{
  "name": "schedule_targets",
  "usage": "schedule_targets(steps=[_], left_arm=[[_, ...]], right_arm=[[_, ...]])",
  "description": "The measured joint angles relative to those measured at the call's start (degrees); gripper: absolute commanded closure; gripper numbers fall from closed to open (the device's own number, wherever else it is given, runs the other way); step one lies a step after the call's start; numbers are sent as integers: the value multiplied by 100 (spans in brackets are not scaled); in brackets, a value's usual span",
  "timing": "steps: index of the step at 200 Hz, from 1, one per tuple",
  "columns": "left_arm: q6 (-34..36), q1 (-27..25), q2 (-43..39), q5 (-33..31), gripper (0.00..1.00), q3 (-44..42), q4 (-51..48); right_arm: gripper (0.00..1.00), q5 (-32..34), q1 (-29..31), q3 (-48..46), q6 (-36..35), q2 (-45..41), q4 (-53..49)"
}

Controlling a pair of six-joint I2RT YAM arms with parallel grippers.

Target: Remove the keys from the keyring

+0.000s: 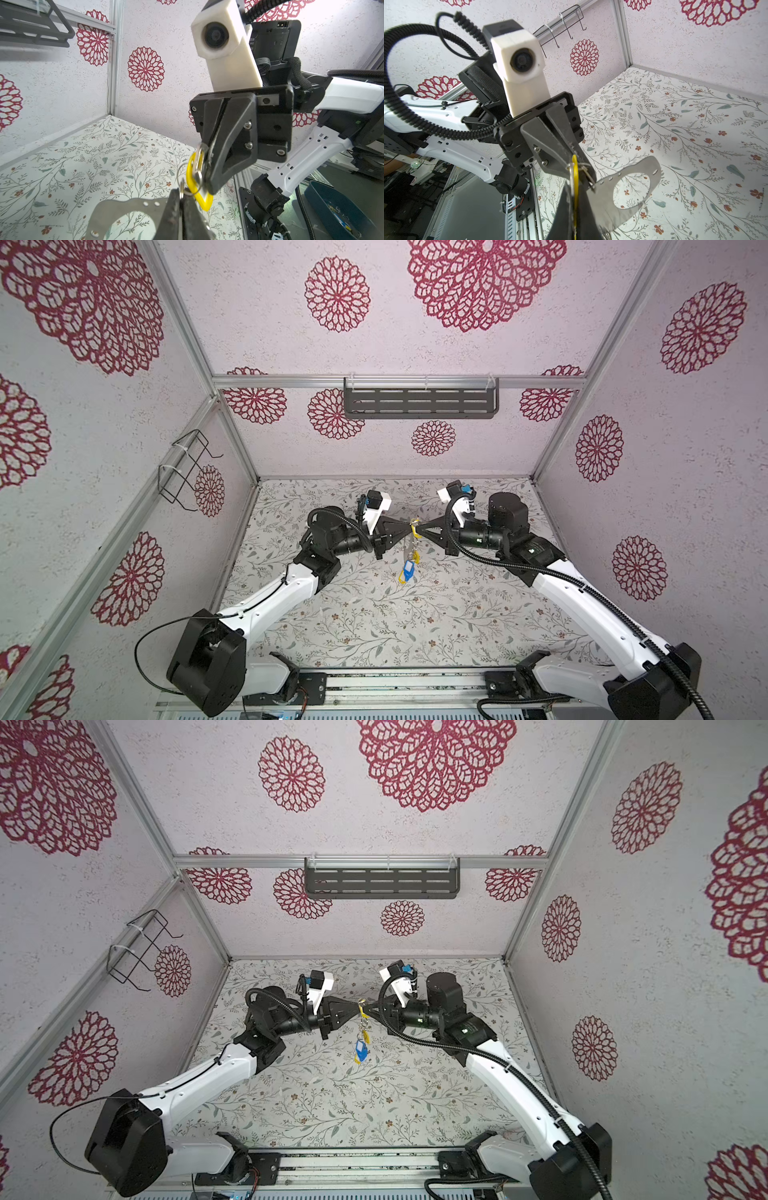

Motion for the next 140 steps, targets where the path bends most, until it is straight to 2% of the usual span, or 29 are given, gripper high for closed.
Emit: schedule_targets(steps=[48,140], left_arm=[[190,-9,-61,-48,100,157,-651],[1947,-136,-114,-396,100,1644,-4301]], right_arm=[[100,282,-216,-251,35,-157,-83],[100,199,-212,-885,42,-271,225]])
